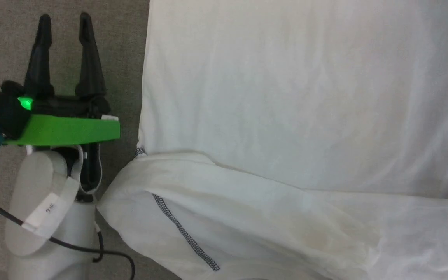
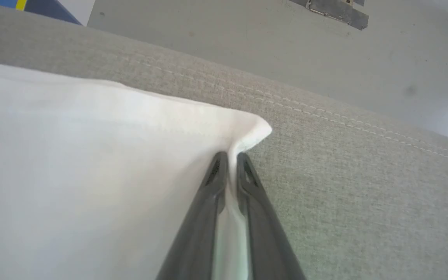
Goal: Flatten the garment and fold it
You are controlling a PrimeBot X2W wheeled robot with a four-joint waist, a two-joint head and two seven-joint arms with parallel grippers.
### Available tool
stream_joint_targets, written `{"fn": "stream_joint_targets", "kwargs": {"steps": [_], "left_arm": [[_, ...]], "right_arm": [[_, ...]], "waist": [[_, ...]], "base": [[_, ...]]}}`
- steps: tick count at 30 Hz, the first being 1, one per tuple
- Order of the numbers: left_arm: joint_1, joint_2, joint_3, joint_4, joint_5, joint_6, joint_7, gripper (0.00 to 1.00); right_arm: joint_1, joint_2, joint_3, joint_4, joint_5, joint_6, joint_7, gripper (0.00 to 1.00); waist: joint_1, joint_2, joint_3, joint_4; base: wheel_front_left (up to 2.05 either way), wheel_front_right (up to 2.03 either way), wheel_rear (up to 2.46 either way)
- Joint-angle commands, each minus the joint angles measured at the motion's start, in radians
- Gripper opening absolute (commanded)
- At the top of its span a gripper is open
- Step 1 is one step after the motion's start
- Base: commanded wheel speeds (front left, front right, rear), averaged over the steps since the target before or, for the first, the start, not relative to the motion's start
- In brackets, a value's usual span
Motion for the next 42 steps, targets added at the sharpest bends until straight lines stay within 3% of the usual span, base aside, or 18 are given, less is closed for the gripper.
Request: {"fn": "stream_joint_targets", "kwargs": {"steps": [1,6,7,10,14,18,31,32,33,37,42], "left_arm": [[-0.072,0.018,0.008,0.009,-0.014,-0.012,0.007,1.00],[-0.311,0.098,-0.010,0.106,-0.046,-0.042,0.173,1.00],[-0.420,0.128,-0.036,0.176,-0.063,-0.053,0.275,1.00],[-0.578,0.159,-0.085,0.298,-0.099,-0.065,0.434,1.00],[-0.713,0.183,-0.156,0.449,-0.170,-0.073,0.686,1.00],[-0.785,0.207,-0.183,0.535,-0.210,-0.071,0.869,1.00],[-0.785,0.196,-0.208,0.600,-0.259,-0.029,1.069,1.00],[-0.779,0.194,-0.206,0.600,-0.264,-0.026,1.075,0.24],[-0.775,0.190,-0.201,0.598,-0.274,-0.023,1.080,0.00],[-0.781,0.210,-0.191,0.565,-0.256,-0.014,1.022,0.00],[-0.817,0.235,-0.193,0.530,-0.180,-0.004,0.853,0.00]], "right_arm": [[0.032,-0.004,0.009,0.024,0.010,-0.001,0.017,0.00],[0.000,-0.002,0.048,0.011,0.037,-0.001,-0.002,0.00],[-0.014,0.006,0.063,0.008,0.049,-0.001,-0.009,0.00],[-0.036,0.014,0.100,0.010,0.072,-0.001,-0.013,0.00],[-0.063,0.020,0.140,0.015,0.101,-0.001,-0.014,0.00],[-0.077,0.032,0.176,0.024,0.137,-0.001,-0.022,0.00],[-0.079,0.014,0.223,0.023,0.199,-0.001,-0.032,0.00],[-0.078,0.014,0.224,0.022,0.203,-0.001,-0.032,0.00],[-0.078,0.013,0.225,0.021,0.206,-0.001,-0.033,0.00],[-0.083,0.009,0.215,0.011,0.218,-0.001,-0.055,0.00],[-0.101,0.005,0.192,0.000,0.215,-0.001,-0.133,0.00]], "waist": [[-0.0002,0.0000,-0.014,-0.013],[-0.0002,0.0000,-0.029,-0.044],[-0.0002,0.0000,-0.032,-0.058],[-0.0002,0.0000,-0.030,-0.084],[-0.0002,0.0000,-0.015,-0.114],[-0.0002,0.0000,0.007,-0.143],[-0.0002,0.0000,0.075,-0.173],[-0.0002,0.0000,0.077,-0.173],[-0.0002,0.0000,0.079,-0.172],[-0.0002,0.0000,0.082,-0.171],[-0.0002,0.0000,0.061,-0.167]], "base": [[0.00,0.00,0.00],[0.00,0.00,0.00],[0.00,0.00,0.00],[0.00,0.00,0.00],[0.00,0.00,0.00],[0.00,0.00,0.00],[0.00,0.00,0.00],[0.00,0.00,0.00],[0.00,0.00,0.00],[0.00,0.00,0.00],[0.00,0.00,0.00]]}}
